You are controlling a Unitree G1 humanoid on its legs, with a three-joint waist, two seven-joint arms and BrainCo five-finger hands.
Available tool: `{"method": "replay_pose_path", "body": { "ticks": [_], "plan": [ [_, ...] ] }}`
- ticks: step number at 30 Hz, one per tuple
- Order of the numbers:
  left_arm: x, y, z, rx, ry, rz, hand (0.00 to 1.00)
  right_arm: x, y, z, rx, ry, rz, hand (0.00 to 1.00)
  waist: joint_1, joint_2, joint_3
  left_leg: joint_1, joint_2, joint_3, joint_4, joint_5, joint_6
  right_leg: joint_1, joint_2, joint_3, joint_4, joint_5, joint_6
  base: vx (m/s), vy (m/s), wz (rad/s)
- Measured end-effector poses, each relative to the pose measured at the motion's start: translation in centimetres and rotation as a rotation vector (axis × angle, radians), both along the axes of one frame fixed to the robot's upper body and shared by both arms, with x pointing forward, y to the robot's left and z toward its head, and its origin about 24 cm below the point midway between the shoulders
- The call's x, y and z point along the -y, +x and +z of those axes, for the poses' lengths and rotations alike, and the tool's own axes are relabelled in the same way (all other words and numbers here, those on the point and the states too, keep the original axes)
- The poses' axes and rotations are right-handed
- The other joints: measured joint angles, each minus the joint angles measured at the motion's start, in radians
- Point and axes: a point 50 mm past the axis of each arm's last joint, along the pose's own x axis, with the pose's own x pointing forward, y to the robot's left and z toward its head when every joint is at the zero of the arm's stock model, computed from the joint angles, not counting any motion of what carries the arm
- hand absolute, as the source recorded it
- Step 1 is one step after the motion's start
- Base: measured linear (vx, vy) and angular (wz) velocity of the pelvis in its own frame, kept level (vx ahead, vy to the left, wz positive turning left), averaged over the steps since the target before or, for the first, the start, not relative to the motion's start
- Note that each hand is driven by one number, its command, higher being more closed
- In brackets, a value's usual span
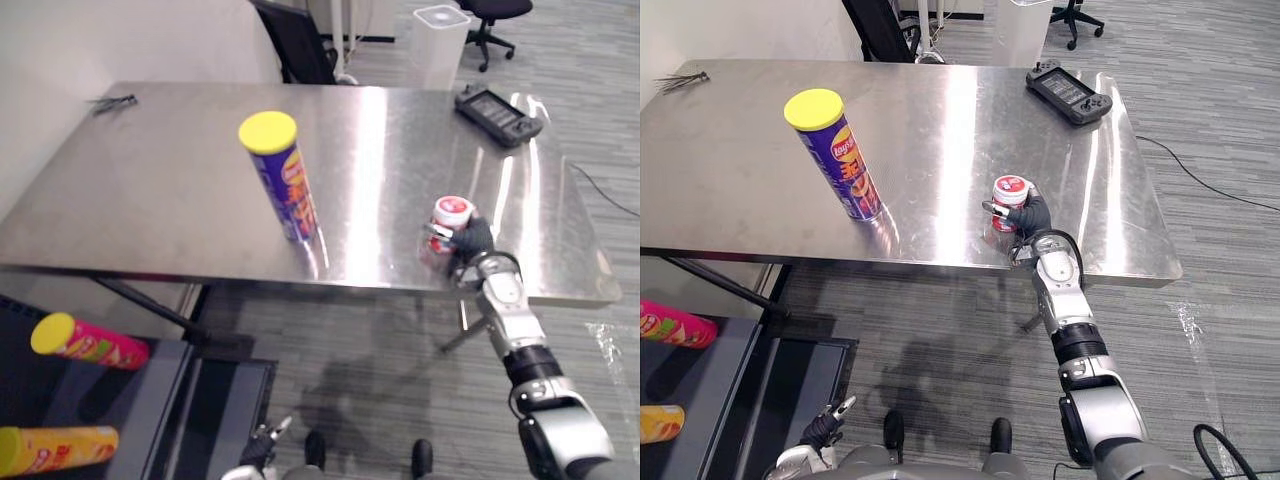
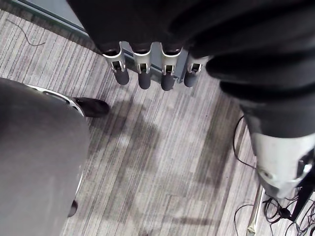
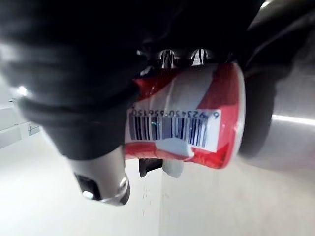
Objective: Put the gum and the chips on the shelf.
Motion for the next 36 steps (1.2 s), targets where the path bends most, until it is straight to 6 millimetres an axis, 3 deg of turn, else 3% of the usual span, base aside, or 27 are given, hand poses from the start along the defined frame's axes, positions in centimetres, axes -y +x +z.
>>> {"method": "replay_pose_path", "body": {
  "ticks": [8,14,19,21,23,25,30,33,36],
  "plan": [
    [-0.1,0.3,0.1,0.004,0.012,0.003,0.00,-0.1,-0.2,0.1,0.010,0.005,-0.005,1.00,0.003,-0.004,0.002,0.003,0.001,0.001,0.000,0.000,0.000,0.003,0.000,0.000,0.000,0.000,0.000,0.00,0.000,0.00],
    [-0.2,0.4,0.2,0.006,0.025,-0.001,0.00,1.3,-3.0,1.4,0.132,0.030,-0.042,1.00,0.002,-0.008,0.005,0.006,0.001,-0.001,0.000,0.000,0.000,0.009,0.000,-0.003,0.000,0.001,0.002,0.00,0.000,0.00],
    [-0.4,0.0,0.1,0.000,0.027,0.005,0.00,3.1,-4.6,1.8,0.182,0.042,-0.100,1.00,-0.018,-0.011,0.004,0.011,0.002,-0.002,0.000,0.000,0.000,0.016,0.000,-0.003,0.001,0.001,0.002,0.00,0.000,0.00],
    [-0.5,-0.1,0.1,0.001,0.025,0.029,0.00,4.2,-6.9,2.7,0.250,0.025,-0.123,1.00,-0.023,-0.013,0.002,0.012,0.007,-0.003,0.001,0.001,-0.001,0.015,0.004,-0.002,0.003,0.002,0.001,0.00,0.000,0.00],
    [-0.7,-0.5,0.1,-0.007,0.027,0.036,0.00,4.7,-8.0,3.3,0.298,0.015,-0.130,1.00,-0.035,-0.018,-0.002,0.017,0.008,-0.001,0.001,0.001,-0.001,0.016,0.006,0.001,0.003,0.002,0.001,0.00,0.000,-0.07],
    [-0.8,-0.7,0.0,-0.021,0.041,0.013,0.00,5.1,-8.6,3.2,0.304,0.009,-0.142,1.00,-0.051,-0.020,-0.014,0.019,0.008,0.001,0.003,0.001,-0.001,0.017,0.007,0.004,0.003,0.002,0.001,0.00,-0.001,-0.07],
    [-0.4,-1.0,-0.1,-0.027,0.027,0.007,0.00,6.8,-10.8,2.8,0.301,-0.017,-0.198,1.00,-0.053,-0.012,-0.039,0.024,0.021,-0.003,0.006,0.004,-0.003,-0.004,0.014,0.006,0.053,0.001,0.000,-0.02,-0.007,-0.01],
    [-0.3,-1.4,-0.2,-0.032,0.018,0.022,0.00,7.6,-11.8,3.2,0.320,-0.030,-0.227,1.00,-0.064,-0.007,-0.041,0.024,0.021,-0.017,0.007,0.014,-0.001,-0.035,0.009,-0.001,0.129,-0.020,-0.013,-0.05,0.001,0.09],
    [-0.6,-1.9,-0.3,-0.036,0.004,0.070,0.00,7.8,-12.4,2.9,0.308,-0.031,-0.233,1.00,-0.075,-0.013,-0.041,0.023,0.006,-0.058,0.007,0.023,-0.004,-0.042,-0.017,-0.031,0.212,-0.086,-0.015,-0.08,-0.007,0.40]
  ]
}}
